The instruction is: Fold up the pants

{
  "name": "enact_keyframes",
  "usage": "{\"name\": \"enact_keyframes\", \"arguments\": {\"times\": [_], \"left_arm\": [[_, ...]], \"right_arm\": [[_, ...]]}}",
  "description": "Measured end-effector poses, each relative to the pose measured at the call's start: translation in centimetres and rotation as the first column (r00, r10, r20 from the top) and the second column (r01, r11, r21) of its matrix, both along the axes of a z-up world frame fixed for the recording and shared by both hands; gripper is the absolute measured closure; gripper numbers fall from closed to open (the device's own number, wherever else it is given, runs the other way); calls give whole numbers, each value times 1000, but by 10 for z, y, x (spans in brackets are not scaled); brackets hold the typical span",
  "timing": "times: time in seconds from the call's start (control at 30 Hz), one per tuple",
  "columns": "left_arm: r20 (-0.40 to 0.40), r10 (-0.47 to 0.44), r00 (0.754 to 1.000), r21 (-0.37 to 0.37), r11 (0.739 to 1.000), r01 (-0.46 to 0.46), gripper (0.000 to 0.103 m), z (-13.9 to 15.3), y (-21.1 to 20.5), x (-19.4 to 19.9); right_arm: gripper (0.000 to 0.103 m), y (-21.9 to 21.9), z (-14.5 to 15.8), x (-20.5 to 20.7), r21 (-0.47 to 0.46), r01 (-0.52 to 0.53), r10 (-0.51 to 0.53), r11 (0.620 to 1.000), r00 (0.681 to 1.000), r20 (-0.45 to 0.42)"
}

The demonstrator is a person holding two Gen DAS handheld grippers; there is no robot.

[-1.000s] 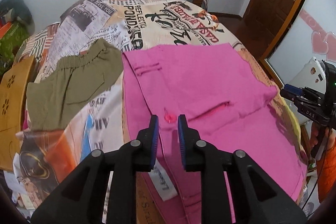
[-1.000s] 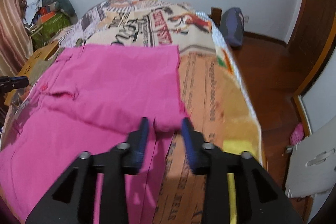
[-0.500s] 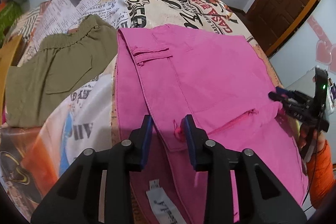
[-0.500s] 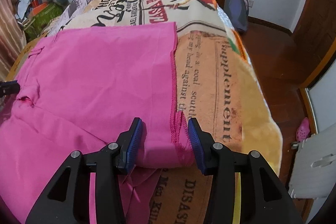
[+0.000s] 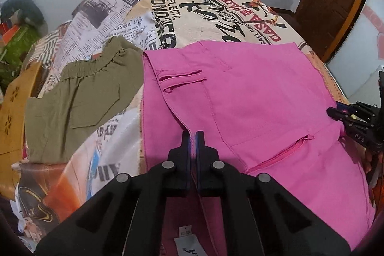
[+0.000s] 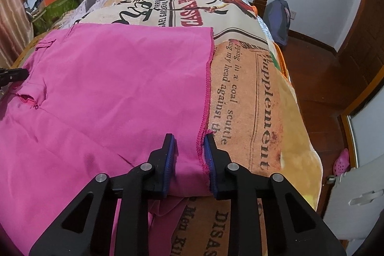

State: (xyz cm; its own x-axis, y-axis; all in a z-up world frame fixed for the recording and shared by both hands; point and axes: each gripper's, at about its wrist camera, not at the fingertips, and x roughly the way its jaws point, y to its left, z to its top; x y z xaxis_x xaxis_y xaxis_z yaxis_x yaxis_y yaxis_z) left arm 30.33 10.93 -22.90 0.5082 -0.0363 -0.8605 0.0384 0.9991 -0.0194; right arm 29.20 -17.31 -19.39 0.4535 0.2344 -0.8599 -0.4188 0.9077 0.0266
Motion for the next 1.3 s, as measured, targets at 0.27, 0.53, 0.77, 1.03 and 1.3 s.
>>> {"name": "enact_keyframes", "arguments": {"times": [0.27,0.53,0.77,1.03,1.3], "left_arm": [[-41,11,999,-25,1000,-12,98,-1,5,3],[54,-13,998,21,1000,12,67,43,5,9],[79,21,997,8,1000,-22,41,47,28,39],[-27,44,999,-79,996,-46,41,15,53,88],[-76,24,997,-96,995,-32,41,-14,59,105]], "right_arm": [[77,2,4,8,3,33,-33,999,998,-45],[58,3,43,16,16,26,-27,1000,998,61],[37,7,60,42,17,19,-21,1000,990,136],[37,19,44,80,-21,0,3,1000,991,135],[39,23,12,117,-35,-23,26,999,997,76]]}}
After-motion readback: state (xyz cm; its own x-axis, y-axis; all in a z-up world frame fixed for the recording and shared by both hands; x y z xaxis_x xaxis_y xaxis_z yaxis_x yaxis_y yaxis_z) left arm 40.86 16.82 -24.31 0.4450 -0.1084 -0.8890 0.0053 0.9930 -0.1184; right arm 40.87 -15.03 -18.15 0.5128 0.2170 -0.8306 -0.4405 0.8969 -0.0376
